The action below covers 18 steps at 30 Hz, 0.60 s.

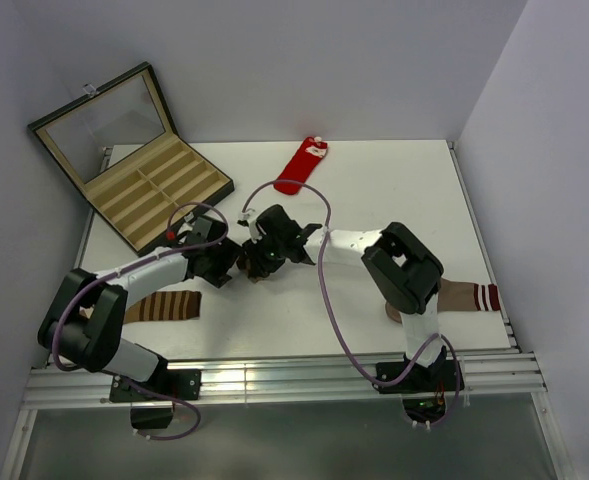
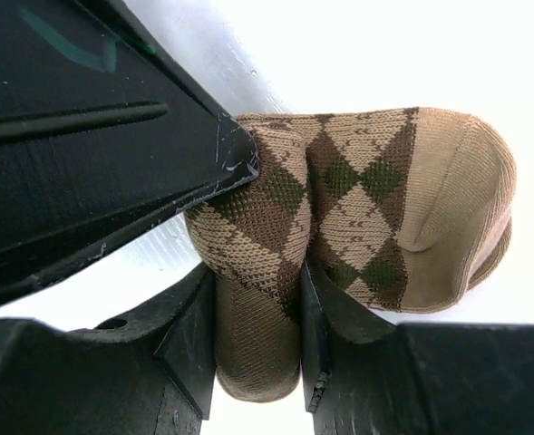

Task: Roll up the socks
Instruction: Roll the sock at the center of the board.

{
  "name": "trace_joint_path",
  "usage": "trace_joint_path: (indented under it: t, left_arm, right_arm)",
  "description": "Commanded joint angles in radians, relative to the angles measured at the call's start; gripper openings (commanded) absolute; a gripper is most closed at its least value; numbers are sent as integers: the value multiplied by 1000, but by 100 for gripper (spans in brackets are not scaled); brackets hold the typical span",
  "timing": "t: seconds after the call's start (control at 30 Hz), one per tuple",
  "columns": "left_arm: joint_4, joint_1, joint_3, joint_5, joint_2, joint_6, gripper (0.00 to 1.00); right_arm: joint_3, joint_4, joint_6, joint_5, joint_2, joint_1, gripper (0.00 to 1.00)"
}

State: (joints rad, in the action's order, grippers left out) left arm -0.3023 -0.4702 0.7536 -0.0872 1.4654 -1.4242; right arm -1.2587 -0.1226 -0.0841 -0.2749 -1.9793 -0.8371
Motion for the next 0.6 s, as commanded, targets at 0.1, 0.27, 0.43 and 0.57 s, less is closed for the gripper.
trace_joint_path:
  t: [0.1,0.27,0.43,0.57]
  left_arm:
    - [218,-47,105,52,9,-28,74]
    - [158,-45,119,27,-10,-24,76]
    - [157,-42,108,20,-27,-15,76]
    - [131,-42,112,32,-19,-18,76]
  right_arm:
    - [90,83,110,-29,53,-91,6]
    - [150,149,133,49,126,-100,6]
    - [162,161,139,55,145,-100,5]
    - [159,156,138,60,142,-102,5]
